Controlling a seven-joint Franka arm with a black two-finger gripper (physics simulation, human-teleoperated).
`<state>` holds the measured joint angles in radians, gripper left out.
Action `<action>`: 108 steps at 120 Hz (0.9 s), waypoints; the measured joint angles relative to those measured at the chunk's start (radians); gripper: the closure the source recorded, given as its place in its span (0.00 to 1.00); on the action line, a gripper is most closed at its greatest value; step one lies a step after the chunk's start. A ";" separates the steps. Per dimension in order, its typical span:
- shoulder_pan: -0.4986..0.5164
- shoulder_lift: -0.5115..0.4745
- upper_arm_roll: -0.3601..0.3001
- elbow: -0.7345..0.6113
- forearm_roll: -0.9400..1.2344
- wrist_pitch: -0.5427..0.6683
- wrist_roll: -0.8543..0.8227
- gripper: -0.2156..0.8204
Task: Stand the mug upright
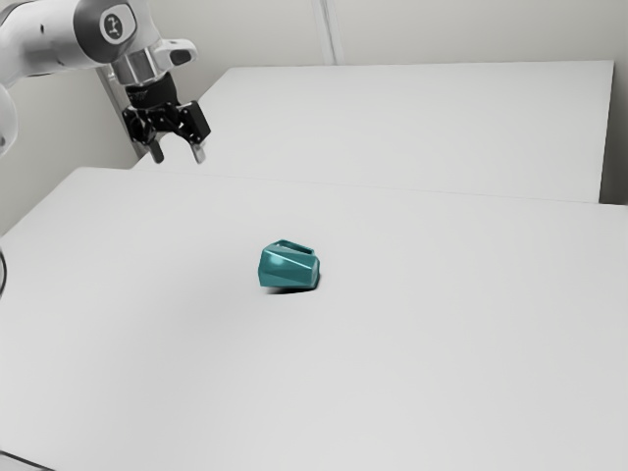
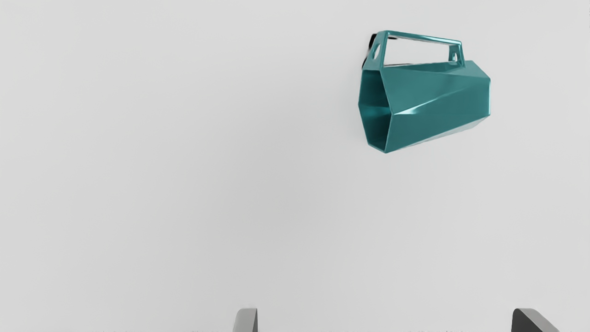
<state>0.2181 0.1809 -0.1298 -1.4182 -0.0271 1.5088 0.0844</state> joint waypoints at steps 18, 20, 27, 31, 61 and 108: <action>-0.001 0.010 0.001 0.000 -0.022 -0.025 0.001 0.21; 0.000 0.013 0.002 -0.001 -0.028 -0.026 0.001 0.21; 0.005 0.029 0.004 -0.015 -0.054 -0.029 0.001 0.21; 0.008 0.035 0.005 -0.039 -0.067 -0.026 0.001 0.21; 0.015 0.039 0.044 -0.231 -0.256 0.047 0.003 0.21; 0.017 0.126 0.135 -0.318 -0.566 0.093 0.094 0.21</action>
<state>0.2349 0.3074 0.0047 -1.7358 -0.5933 1.6017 0.1781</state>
